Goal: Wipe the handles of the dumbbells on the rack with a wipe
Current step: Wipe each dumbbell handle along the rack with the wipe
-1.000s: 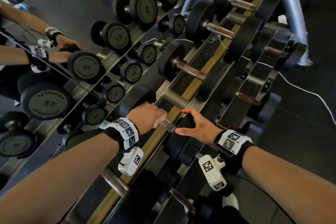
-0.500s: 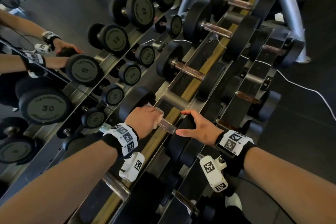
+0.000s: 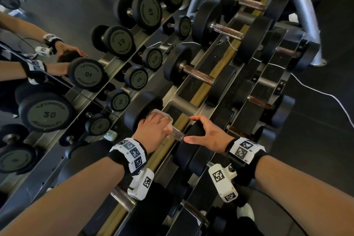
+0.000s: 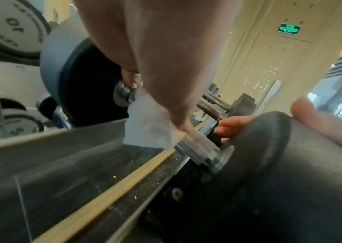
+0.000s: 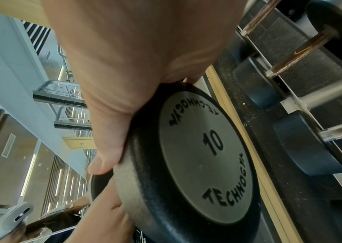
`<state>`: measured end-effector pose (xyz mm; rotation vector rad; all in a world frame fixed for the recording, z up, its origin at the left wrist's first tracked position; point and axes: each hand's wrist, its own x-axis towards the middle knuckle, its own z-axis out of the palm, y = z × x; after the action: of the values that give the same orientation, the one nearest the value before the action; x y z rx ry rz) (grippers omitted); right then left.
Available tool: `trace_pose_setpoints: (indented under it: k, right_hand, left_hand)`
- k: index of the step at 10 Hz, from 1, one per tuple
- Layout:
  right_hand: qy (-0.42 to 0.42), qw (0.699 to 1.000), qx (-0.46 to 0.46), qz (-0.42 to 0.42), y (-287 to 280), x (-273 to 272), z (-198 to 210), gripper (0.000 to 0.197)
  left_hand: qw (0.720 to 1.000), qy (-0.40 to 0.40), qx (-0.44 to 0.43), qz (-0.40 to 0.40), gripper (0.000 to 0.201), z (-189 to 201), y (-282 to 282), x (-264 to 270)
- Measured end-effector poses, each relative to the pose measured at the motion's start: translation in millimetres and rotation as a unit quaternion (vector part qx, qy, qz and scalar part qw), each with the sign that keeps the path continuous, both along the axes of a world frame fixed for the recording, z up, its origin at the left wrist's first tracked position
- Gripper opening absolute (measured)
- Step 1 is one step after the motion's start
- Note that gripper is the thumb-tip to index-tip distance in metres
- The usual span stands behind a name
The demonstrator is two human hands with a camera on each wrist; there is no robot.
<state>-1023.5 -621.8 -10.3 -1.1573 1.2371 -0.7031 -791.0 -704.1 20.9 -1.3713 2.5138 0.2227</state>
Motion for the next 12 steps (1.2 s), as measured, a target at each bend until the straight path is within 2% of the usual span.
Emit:
trace_pose_setpoints:
  k: [1, 2, 3, 4, 5, 6, 7, 8, 9, 10, 11, 12]
  right_hand:
    - [-0.003, 1.000, 0.003, -0.002, -1, 0, 0, 0.081]
    - [-0.007, 1.000, 0.003, -0.003, -1, 0, 0, 0.080]
    - [-0.006, 1.000, 0.006, 0.003, -1, -1, 1, 0.079]
    - [-0.003, 1.000, 0.008, 0.008, -1, -2, 2, 0.079]
    - [-0.012, 1.000, 0.012, 0.004, -1, -1, 2, 0.079]
    - [-0.009, 1.000, 0.005, 0.002, -2, -1, -1, 0.079]
    - [-0.003, 1.000, -0.001, 0.006, -3, -1, -5, 0.079]
    - [-0.002, 1.000, 0.000, 0.012, -5, -2, -7, 0.083]
    - [0.003, 1.000, 0.000, 0.013, -6, -3, -9, 0.084]
    - [0.009, 1.000, -0.001, 0.014, -5, -3, -9, 0.084]
    - [0.011, 1.000, -0.001, 0.011, -5, -2, -7, 0.086]
    - [0.006, 1.000, -0.001, 0.010, -4, -1, -7, 0.079]
  left_hand:
    - [0.996, 0.023, 0.040, -0.070, 0.044, -2, 15, -6]
    - [0.983, 0.017, 0.079, -0.166, 0.053, 1, 15, -9]
    - [0.987, 0.016, 0.088, -0.130, 0.050, 8, -6, -2]
    - [0.996, 0.075, 0.043, 0.001, 0.036, 18, -18, 3]
    - [0.997, 0.067, 0.013, -0.019, 0.036, 18, 1, -4]
    - [0.992, 0.001, 0.097, -0.075, 0.052, 14, 35, -17]
    - [0.978, -0.018, 0.210, -0.003, 0.065, 27, 55, -24]
    - [0.993, 0.004, 0.115, 0.031, 0.066, 25, 55, -16]
    - [0.961, -0.265, -0.021, -0.074, 0.047, 37, 45, -18]
    - [0.953, -0.303, 0.001, -0.015, 0.040, 18, 40, -18]
    - [0.933, 0.144, 0.171, 0.283, 0.054, 14, 66, -22]
    - [0.891, 0.284, 0.210, 0.286, 0.046, 6, 80, -20]
